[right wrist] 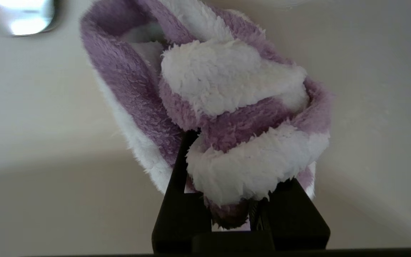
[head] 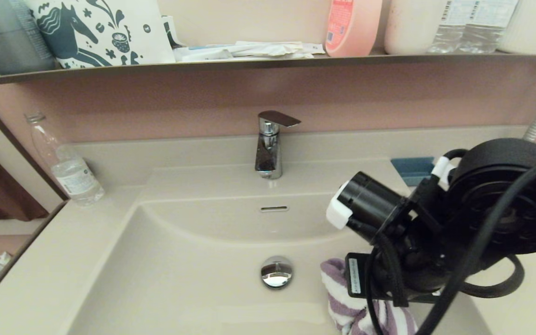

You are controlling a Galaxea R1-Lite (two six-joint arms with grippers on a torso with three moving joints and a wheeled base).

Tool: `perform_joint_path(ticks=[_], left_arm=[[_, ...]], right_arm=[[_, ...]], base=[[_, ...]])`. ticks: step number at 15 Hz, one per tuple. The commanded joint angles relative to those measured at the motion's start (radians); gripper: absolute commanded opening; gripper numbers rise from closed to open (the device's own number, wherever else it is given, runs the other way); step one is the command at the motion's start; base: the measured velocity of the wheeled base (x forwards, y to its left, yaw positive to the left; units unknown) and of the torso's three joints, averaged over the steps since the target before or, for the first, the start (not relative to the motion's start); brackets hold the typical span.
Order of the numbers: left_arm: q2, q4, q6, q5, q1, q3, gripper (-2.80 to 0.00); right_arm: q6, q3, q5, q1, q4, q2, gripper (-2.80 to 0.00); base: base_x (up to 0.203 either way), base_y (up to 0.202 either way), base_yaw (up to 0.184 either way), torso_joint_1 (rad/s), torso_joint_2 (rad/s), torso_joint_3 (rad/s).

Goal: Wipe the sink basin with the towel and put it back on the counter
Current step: Wipe the sink

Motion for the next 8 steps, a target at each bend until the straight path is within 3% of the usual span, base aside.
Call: perform_joint_path(ticks=[1,5,8], left_arm=[[0.001,0.000,0.000,0.001,0.000,0.000,-2.80],[0.001,0.000,0.000,0.001,0.000,0.000,-2.80],[0.001,0.000,0.000,0.000,0.000,0.000,-2.80]], right_arm=[[0.021,0.002,-0.038,0.016,0.011,0.118,-2.80],[0.048,0.005,-0.051,0.048,-0.003,0.217,-2.80],[0.048,-0.002,-0.002,0.086,-0.053,0.248,-2.80]], base=[[0.000,0.000,0.000,0.000,0.00,0.000],[0.000,0.000,0.000,0.000,0.00,0.000],[0.000,0.000,0.000,0.000,0.00,0.000]])
